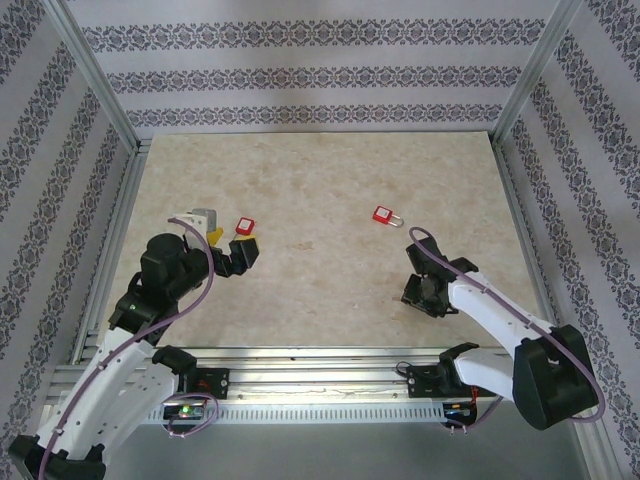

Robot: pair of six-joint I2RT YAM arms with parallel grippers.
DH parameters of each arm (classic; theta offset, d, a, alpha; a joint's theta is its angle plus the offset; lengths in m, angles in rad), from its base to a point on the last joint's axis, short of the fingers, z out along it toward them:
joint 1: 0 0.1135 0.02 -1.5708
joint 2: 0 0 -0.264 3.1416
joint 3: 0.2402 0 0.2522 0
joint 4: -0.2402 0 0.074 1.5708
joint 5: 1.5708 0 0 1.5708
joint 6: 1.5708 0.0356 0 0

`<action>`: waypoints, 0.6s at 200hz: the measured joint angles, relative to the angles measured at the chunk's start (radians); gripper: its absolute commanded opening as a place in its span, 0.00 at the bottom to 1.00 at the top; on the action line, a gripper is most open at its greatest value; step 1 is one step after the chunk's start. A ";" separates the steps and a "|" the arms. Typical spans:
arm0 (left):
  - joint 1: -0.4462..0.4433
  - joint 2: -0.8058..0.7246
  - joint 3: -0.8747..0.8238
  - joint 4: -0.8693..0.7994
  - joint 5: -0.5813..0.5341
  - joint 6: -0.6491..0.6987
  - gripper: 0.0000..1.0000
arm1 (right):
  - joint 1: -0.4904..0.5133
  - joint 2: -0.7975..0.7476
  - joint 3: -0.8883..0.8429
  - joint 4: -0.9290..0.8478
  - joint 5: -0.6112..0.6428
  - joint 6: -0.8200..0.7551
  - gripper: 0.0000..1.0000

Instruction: Unlock with the key

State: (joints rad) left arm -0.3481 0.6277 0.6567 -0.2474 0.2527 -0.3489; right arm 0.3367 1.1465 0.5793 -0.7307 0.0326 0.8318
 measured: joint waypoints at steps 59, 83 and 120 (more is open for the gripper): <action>0.000 -0.026 -0.010 -0.017 -0.014 0.000 1.00 | 0.000 0.039 -0.020 0.062 0.000 0.000 0.31; 0.000 -0.026 -0.010 -0.018 -0.018 0.000 1.00 | 0.000 0.059 -0.020 0.078 0.000 -0.002 0.25; 0.000 -0.026 -0.014 -0.021 -0.021 -0.001 1.00 | 0.000 0.063 -0.020 0.091 -0.002 -0.008 0.12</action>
State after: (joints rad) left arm -0.3481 0.6022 0.6430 -0.2684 0.2317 -0.3500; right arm 0.3363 1.2091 0.5594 -0.6395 0.0311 0.8242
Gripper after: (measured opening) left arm 0.995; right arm 0.146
